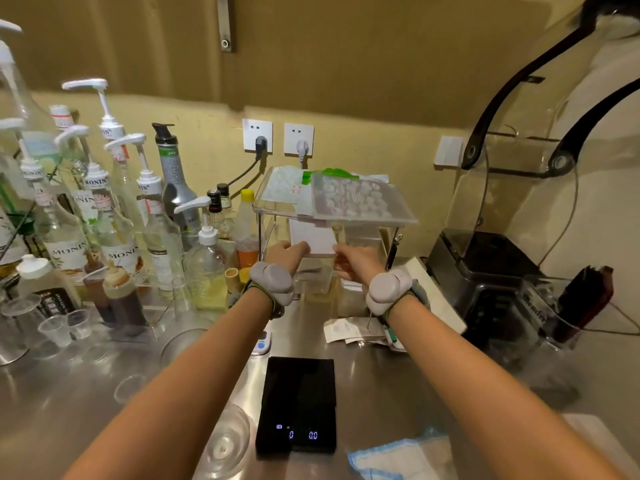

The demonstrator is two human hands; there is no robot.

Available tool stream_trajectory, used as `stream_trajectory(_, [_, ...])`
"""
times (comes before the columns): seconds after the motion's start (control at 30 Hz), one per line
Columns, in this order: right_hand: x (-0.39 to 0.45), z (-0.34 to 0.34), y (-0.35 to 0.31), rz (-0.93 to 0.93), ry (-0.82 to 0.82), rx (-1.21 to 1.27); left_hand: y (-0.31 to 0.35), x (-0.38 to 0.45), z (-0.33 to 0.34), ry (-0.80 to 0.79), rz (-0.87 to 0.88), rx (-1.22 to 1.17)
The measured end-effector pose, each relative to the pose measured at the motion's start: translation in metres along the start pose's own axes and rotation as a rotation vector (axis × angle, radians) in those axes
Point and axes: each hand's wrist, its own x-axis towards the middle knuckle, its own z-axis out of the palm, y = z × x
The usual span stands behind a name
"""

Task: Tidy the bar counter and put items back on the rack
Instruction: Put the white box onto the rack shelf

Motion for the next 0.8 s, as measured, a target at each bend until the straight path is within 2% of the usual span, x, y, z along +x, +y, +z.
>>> stream_trajectory(0.17, [0.022,0.010,0.007,0.016,0.051,0.160,0.005,0.028,0.002,-0.010,0.018,-0.038])
stream_trajectory(0.53, [0.069,0.023,0.010,-0.024,0.155,0.111,0.002,0.068,0.014,-0.015,0.081,-0.137])
stream_trajectory(0.67, [0.076,0.024,0.016,-0.044,0.156,0.073,-0.001,0.078,0.018,-0.034,0.055,-0.144])
stream_trajectory(0.8, [0.082,0.021,0.017,0.000,0.117,0.158,-0.004,0.084,0.018,-0.065,0.047,-0.134])
